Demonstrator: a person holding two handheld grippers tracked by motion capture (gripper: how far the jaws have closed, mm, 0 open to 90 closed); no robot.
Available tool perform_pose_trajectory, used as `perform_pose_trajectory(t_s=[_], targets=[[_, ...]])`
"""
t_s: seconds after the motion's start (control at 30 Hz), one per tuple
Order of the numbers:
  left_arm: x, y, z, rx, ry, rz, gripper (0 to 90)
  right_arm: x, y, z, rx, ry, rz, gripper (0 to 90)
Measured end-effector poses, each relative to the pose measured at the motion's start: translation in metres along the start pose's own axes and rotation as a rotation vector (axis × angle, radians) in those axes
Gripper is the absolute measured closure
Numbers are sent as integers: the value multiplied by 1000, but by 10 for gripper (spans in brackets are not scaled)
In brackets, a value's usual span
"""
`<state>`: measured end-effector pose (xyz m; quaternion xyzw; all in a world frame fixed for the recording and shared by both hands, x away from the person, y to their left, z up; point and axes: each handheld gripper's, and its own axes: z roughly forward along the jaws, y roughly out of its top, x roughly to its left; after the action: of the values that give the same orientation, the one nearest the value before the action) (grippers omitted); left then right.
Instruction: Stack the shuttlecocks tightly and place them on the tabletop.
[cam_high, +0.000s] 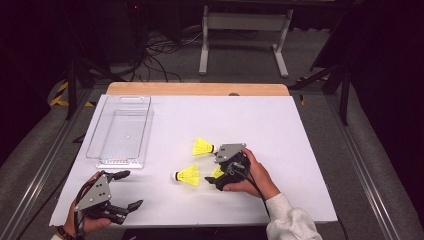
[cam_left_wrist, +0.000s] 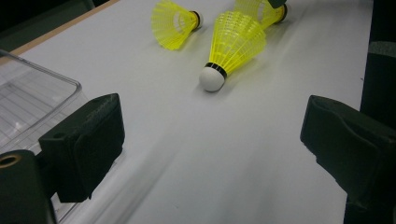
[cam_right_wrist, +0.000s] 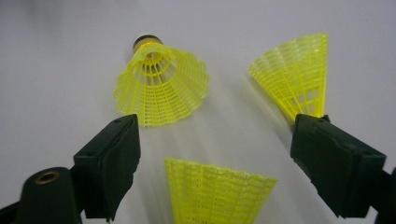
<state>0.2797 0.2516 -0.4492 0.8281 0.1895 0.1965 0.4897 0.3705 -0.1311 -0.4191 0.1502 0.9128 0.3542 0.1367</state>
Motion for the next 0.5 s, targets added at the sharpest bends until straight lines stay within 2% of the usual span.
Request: perform_pose_trajectory(t_s=[0.13,0.23,0.5], targets=[[0,0,0,-3,-1,-4,73,2,-4,2,49,17,-23,210],[0,0,1,-2,-3,-3,73,1,-8,1,62,17,-43,239],[0,0,1,3,4,-3,78,-9,-21,-7,89,-19,-33,299]])
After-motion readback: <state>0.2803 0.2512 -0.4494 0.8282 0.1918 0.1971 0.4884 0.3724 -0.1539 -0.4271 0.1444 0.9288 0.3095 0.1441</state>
